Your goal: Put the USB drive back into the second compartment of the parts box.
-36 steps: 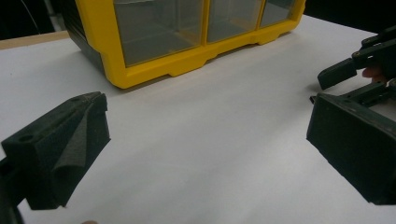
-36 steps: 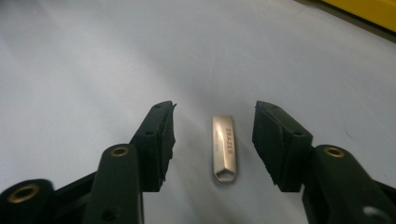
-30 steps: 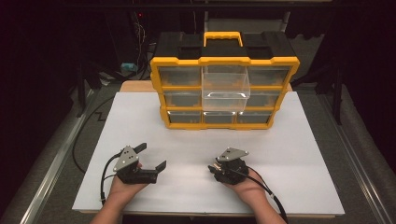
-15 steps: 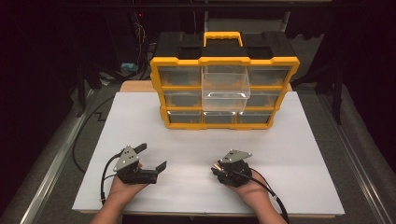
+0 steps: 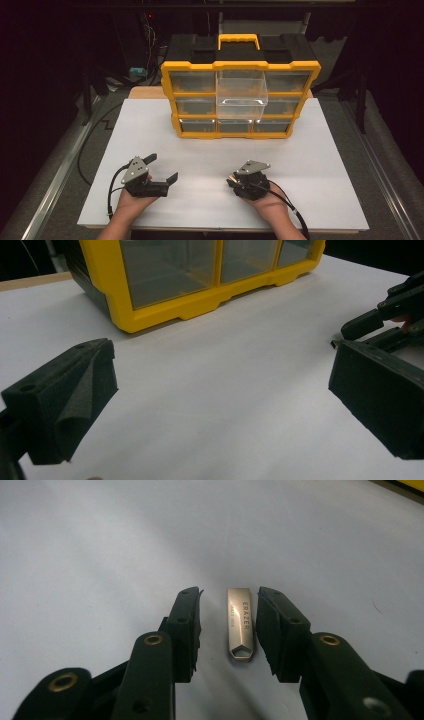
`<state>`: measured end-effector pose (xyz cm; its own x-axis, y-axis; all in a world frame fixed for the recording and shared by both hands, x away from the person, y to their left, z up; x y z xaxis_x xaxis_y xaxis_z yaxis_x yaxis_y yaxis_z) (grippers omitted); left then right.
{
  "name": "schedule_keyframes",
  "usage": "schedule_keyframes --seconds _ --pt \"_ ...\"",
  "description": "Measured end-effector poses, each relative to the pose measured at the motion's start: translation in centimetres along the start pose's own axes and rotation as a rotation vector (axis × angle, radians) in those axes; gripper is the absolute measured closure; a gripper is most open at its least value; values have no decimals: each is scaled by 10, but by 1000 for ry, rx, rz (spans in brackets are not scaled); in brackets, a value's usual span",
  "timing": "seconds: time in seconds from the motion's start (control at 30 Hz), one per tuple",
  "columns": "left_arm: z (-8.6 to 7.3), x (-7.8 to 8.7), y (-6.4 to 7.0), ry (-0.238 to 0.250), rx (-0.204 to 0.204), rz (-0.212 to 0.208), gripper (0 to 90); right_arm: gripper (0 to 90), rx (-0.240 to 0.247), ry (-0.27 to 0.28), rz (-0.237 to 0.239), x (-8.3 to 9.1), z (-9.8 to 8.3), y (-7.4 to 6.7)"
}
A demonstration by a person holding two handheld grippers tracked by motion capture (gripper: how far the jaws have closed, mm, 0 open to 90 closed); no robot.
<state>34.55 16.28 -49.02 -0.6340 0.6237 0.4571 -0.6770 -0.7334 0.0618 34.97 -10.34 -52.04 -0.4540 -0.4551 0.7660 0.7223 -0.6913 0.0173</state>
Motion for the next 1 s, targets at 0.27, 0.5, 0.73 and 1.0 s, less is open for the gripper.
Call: schedule_keyframes --seconds 0.27,0.5,0.73,1.0 --pt "0 -1 1 -2 -4 -4 0 711 13 4 -4 -1 0 1" --pt "0 0 1 3 -1 -2 0 721 14 13 -8 -2 -1 1" --pt "0 -1 1 -4 -1 -5 0 728 14 14 1 -2 -1 1" --pt "-1 -1 -2 -6 3 5 0 732 13 13 6 -2 -1 2"
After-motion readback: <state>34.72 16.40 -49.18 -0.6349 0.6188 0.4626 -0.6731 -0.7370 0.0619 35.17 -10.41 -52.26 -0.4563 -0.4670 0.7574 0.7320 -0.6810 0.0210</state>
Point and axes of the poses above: each handheld gripper's, and its own axes: x roughly backward along the jaws, z roughly out of its top, y roughly to its right, the point moved 7 cm from there along -x, roughly forward along the jaws, and after that the axes turned 6 degrees about -y, right-handed, at the moved point
